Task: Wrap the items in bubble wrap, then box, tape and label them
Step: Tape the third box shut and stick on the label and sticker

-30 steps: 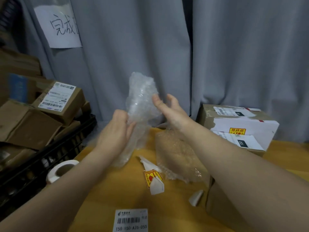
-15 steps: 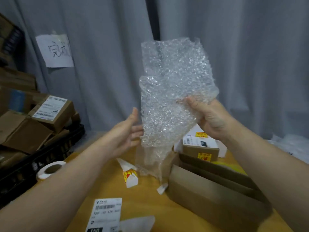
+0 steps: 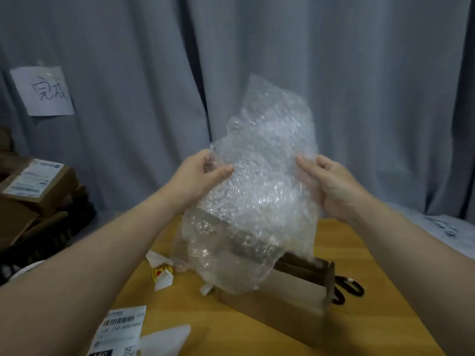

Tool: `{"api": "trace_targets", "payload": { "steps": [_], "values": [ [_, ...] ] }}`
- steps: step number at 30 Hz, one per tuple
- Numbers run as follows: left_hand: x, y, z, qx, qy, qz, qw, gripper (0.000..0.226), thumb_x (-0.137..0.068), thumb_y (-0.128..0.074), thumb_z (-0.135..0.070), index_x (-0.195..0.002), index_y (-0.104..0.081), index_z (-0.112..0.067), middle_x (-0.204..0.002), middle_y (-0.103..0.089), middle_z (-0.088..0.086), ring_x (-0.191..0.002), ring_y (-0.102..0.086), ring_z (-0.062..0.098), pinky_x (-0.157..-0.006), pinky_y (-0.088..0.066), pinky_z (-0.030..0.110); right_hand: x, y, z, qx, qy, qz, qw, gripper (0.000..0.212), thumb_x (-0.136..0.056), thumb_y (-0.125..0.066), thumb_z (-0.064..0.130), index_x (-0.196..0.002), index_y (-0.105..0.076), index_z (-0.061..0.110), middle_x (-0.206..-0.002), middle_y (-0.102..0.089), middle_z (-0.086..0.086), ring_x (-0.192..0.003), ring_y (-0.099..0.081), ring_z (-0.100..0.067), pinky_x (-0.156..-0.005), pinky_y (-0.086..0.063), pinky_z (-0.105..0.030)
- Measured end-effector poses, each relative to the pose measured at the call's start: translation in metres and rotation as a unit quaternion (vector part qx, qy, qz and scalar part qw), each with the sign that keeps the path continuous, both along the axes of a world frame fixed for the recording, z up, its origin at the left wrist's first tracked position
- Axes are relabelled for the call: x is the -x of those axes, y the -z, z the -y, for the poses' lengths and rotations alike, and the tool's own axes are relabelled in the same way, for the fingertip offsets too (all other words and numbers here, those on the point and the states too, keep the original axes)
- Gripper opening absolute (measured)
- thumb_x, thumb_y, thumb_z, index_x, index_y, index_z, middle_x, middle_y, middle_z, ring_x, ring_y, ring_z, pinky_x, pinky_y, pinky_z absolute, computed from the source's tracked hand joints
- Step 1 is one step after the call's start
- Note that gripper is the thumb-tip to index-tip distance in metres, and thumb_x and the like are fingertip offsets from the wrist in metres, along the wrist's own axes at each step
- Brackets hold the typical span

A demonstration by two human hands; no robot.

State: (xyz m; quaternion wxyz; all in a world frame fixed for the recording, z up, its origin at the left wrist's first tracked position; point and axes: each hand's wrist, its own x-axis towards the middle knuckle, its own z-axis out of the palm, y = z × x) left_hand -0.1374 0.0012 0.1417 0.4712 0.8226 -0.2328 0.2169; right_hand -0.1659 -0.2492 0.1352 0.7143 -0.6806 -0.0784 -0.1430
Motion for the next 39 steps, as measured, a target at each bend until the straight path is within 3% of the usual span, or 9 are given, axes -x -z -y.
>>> {"api": "trace_targets", "payload": {
  "steps": [5,9,17,21,26,29,32,36,39],
  "values": [
    [-0.002,0.005,-0.012,-0.001,-0.015,-0.062,0.998,0.058,-0.082,-0.051,-0.06,-0.086,-0.057,-0.003,-0.073,-0.045,0.001,-0.066,-0.042,0.013,-0.063,-0.033,0.028,-0.006,0.009,-0.007,0.023,0.13,-0.009,0.991,0.021,-0.092,-0.063,0.024,-0.081,-0.06,0.007,-0.068,-0.051,-0.01,-0.059,-0.048,-0.02,-0.052,-0.044,-0.023],
    [-0.005,0.009,-0.022,0.072,-0.042,-0.084,0.993,0.041,-0.088,-0.062,-0.042,-0.087,-0.058,-0.001,-0.074,-0.044,0.007,-0.063,-0.038,0.016,-0.056,-0.03,0.028,-0.006,0.017,-0.011,0.028,0.132,-0.008,0.991,0.021,-0.098,-0.054,0.019,-0.077,-0.056,0.013,-0.066,-0.043,-0.006,-0.056,-0.041,-0.017,-0.037,-0.038,-0.016],
    [-0.008,0.002,-0.014,0.062,-0.105,-0.049,0.991,0.051,-0.097,-0.038,-0.049,-0.096,-0.058,-0.002,-0.088,-0.053,0.009,-0.078,-0.05,0.018,-0.065,-0.039,0.03,0.007,0.014,-0.011,-0.009,-0.083,0.057,0.995,0.01,-0.084,-0.064,0.011,-0.091,-0.058,0.015,-0.078,-0.068,0.009,-0.074,-0.066,-0.005,-0.067,-0.054,-0.02],
    [0.008,-0.008,0.015,0.208,0.032,-0.208,0.955,0.045,-0.101,-0.031,-0.045,-0.106,-0.059,-0.011,-0.099,-0.065,0.006,-0.081,-0.063,0.019,-0.061,-0.049,0.023,0.008,0.015,-0.032,0.117,-0.038,0.054,0.991,0.055,-0.077,-0.078,0.016,-0.119,-0.044,0.028,-0.11,-0.065,0.007,-0.1,-0.065,-0.011,-0.087,-0.053,-0.03],
    [0.02,-0.016,0.043,0.367,0.19,-0.266,0.871,0.033,-0.096,-0.04,-0.003,-0.126,-0.047,0.009,-0.111,-0.064,0.023,-0.093,-0.067,0.032,-0.079,-0.058,0.039,0.01,0.015,-0.073,0.368,0.229,0.263,0.862,0.026,-0.082,-0.053,0.002,-0.1,-0.046,0.02,-0.097,-0.052,0.0,-0.081,-0.051,-0.02,-0.07,-0.041,-0.037],
    [0.019,-0.019,0.046,0.416,0.185,-0.238,0.858,0.031,-0.099,-0.04,-0.006,-0.127,-0.046,0.004,-0.107,-0.066,0.017,-0.085,-0.069,0.021,-0.074,-0.059,0.029,0.014,0.007,-0.079,0.169,0.024,0.206,0.964,0.019,-0.085,-0.056,0.024,-0.103,-0.052,0.025,-0.097,-0.058,0.012,-0.087,-0.057,-0.005,-0.076,-0.044,-0.028],
    [0.017,-0.012,0.041,0.331,0.241,-0.28,0.868,0.043,-0.1,-0.041,-0.033,-0.127,-0.052,-0.002,-0.118,-0.064,0.009,-0.101,-0.066,0.018,-0.091,-0.052,0.032,0.009,0.011,-0.07,0.072,-0.092,0.098,0.988,0.047,-0.088,-0.062,0.04,-0.128,-0.038,0.037,-0.122,-0.058,0.015,-0.113,-0.057,-0.002,-0.092,-0.049,-0.031],
    [0.008,0.016,0.033,0.102,0.089,-0.079,0.988,0.032,-0.099,-0.044,-0.035,-0.083,-0.059,-0.011,-0.084,-0.064,0.005,-0.076,-0.063,0.012,-0.075,-0.05,0.028,-0.002,0.027,-0.049,0.226,0.136,0.138,0.955,0.058,-0.084,-0.048,-0.006,-0.133,-0.041,0.023,-0.1,-0.06,0.008,-0.096,-0.062,-0.017,-0.083,-0.055,-0.038],
    [0.003,0.056,0.014,-0.196,0.05,0.026,0.979,0.023,-0.089,-0.057,-0.042,-0.083,-0.057,-0.02,-0.08,-0.058,-0.007,-0.072,-0.054,0.005,-0.068,-0.044,0.024,-0.003,0.027,-0.028,0.124,0.26,0.14,0.947,0.038,-0.084,-0.049,-0.003,-0.112,-0.046,0.022,-0.087,-0.057,0.01,-0.085,-0.061,-0.021,-0.072,-0.054,-0.035]
  ]
}}
